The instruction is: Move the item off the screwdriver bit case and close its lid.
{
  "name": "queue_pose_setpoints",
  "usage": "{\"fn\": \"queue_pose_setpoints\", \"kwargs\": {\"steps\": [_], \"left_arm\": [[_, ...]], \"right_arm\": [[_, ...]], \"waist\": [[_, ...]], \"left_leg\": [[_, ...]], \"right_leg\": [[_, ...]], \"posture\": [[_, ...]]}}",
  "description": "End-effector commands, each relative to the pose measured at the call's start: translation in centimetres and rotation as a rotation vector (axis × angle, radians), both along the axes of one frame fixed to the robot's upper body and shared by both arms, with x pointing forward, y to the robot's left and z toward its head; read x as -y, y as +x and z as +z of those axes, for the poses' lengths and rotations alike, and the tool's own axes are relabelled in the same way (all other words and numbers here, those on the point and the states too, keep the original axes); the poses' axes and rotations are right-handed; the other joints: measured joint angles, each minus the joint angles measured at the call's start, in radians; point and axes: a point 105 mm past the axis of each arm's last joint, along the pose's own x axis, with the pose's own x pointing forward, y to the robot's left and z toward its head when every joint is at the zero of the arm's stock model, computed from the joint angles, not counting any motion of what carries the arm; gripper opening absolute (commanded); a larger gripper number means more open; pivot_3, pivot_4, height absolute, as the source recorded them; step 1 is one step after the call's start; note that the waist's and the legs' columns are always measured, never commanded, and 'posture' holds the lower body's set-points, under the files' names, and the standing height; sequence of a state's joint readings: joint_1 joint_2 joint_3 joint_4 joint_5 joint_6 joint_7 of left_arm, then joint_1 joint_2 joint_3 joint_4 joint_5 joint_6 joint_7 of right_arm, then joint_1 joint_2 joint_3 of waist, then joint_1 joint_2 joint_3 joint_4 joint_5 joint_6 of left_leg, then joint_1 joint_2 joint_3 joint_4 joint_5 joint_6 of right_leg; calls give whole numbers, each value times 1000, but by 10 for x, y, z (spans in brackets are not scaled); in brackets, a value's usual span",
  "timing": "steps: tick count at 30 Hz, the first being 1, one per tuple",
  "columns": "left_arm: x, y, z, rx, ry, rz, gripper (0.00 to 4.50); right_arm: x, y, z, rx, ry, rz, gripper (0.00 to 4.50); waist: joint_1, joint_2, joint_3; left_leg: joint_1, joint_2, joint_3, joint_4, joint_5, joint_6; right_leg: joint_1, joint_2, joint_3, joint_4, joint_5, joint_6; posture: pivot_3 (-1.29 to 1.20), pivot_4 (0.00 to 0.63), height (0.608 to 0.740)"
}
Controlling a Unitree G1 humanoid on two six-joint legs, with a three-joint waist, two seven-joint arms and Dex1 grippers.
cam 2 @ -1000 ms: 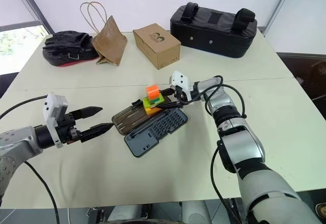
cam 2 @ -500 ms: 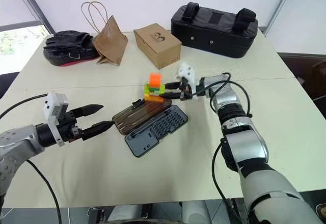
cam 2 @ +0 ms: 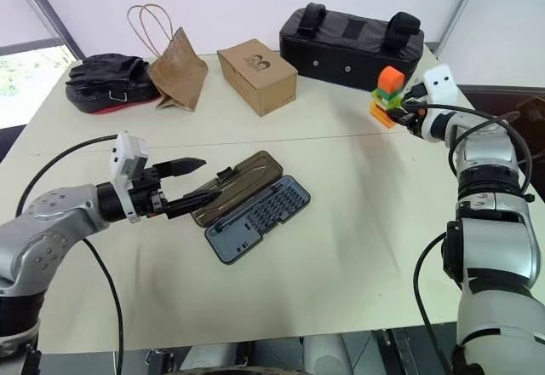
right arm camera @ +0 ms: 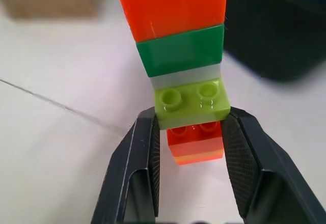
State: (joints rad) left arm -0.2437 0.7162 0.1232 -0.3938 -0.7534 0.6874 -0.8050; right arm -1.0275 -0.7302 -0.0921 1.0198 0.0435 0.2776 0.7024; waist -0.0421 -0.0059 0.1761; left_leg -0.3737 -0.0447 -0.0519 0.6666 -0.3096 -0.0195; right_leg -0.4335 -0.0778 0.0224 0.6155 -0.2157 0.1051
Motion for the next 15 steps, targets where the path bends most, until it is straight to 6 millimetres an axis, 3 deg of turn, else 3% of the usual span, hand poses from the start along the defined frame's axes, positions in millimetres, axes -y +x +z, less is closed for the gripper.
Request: {"fn": "queue_pose_setpoints", "kwargs": {"steps": [1, 8, 9, 13, 15], "left_arm": [[0, 3, 1, 34, 3, -8, 4500], [-2, 4, -4, 31, -7, -3, 4500], [-2, 4, -5, 31, -9, 0, 4500], [-4, 4, -6, 31, -13, 13, 4500], [-4, 4, -7, 30, -14, 18, 4500]], "right_arm": [[20, -1, 3, 18, -26, -117, 1173], [35, -2, -13, 26, -67, -228, 1173], [35, -2, -13, 28, -64, -230, 2239], [37, -2, -15, 30, -69, -251, 4176], [40, -3, -16, 30, -87, -266, 4415]], "waist": [[-4, 0, 0], [0, 0, 0], [0, 0, 0], [0, 0, 0], [0, 0, 0]], "left_leg": [[0, 0, 0, 0, 0, 0], [0, 0, 1, 0, 0, 1], [0, 0, 1, 0, 0, 1], [0, 0, 1, 1, 0, 1], [0, 0, 1, 1, 0, 1]], "right_leg": [[0, 0, 0, 0, 0, 0], [0, 0, 0, 0, 0, 0], [0, 0, 0, 0, 0, 0], [0, 0, 0, 0, 0, 0], [0, 0, 0, 0, 0, 0]], "posture": [[0, 150, 740], [0, 150, 740], [0, 150, 740], [0, 150, 740], [0, 150, 740]]}}
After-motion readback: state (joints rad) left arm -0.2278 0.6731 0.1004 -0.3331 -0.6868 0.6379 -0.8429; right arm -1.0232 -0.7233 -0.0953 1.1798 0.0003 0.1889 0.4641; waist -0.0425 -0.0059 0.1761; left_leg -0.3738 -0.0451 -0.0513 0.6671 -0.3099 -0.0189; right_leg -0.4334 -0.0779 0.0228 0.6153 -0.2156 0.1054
